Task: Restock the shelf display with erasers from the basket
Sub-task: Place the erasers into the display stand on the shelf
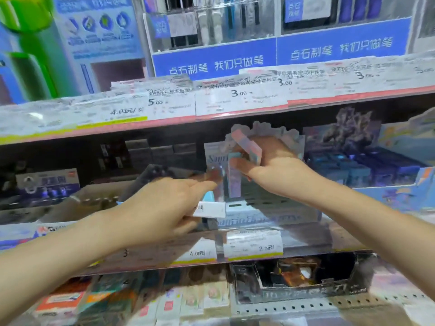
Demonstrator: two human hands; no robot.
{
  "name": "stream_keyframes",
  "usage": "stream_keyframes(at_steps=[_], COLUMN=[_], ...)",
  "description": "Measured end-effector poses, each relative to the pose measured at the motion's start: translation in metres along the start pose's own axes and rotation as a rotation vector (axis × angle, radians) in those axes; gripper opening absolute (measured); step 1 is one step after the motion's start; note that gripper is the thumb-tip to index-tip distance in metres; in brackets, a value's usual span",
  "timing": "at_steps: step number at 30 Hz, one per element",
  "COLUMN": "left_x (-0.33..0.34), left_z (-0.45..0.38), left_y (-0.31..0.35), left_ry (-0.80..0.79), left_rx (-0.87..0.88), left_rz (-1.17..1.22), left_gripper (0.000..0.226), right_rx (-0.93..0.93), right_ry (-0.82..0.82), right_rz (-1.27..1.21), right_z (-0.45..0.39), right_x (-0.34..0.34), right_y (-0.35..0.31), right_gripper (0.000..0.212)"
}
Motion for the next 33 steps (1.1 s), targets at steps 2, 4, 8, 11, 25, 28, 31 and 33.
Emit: stream_keyframes(at_steps=[2, 4, 8, 11, 25, 28, 31, 33], left_x=[0.002, 0.006, 0.008, 0.008, -0.004, -0.008, -0.009, -0.012], left_z=[0.000, 0.000, 0.000, 0.000, 0.000, -0.002, 0.000, -0.001], left_y=[-0.002, -0.004, -0.004, -0.004, -0.004, -0.004, 0.000, 0.005], left_ry=[0.000, -0.010, -0.016, 0.006, -0.039, -0.103, -0.055, 0.018], left_rx=[0.007, 0.009, 0.012, 0.029, 0.026, -0.019, -0.025, -0.025], left_rz=[-0.012, 0.022, 0.034, 0.046, 0.034, 0.082, 0.031, 0.035], left_gripper=[0.055, 0.062, 0.068, 0.063, 0.057, 0.042, 0.047, 0.046], right_rx=[0.011, 0.021, -0.021, -0.065, 0.005, 0.081, 0.044, 0.045], right_ry=[-0.034, -0.074, -0.126, -0.107, -0.117, -0.165, -0.174, -0.185], right_rz=[0.036, 0.047, 0.084, 0.186, -0.020, -0.148, -0.410, -0.666], right_z=[-0.003, -0.005, -0.004, 0.002, 0.016, 0.021, 0.025, 0.027], right_x=[0.002, 0.004, 0.014, 0.020, 0.014, 0.007, 0.004, 0.004], right_y=[-0.001, -0.001, 0.006, 0.014, 0.017, 0.014, 0.012, 0.013], right_gripper=[0.016, 0.037, 0.016, 0.028, 0.016, 0.023, 0.022, 0.032])
Point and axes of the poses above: each hand's wrist, its own z-axis away from the middle knuckle, its own x-axis out of the palm, y = z × x, the point moved 2 cm from there along -z, towards the middle knuckle, and after that the axes turned 14 degrees about -y, right-handed, at the moved point
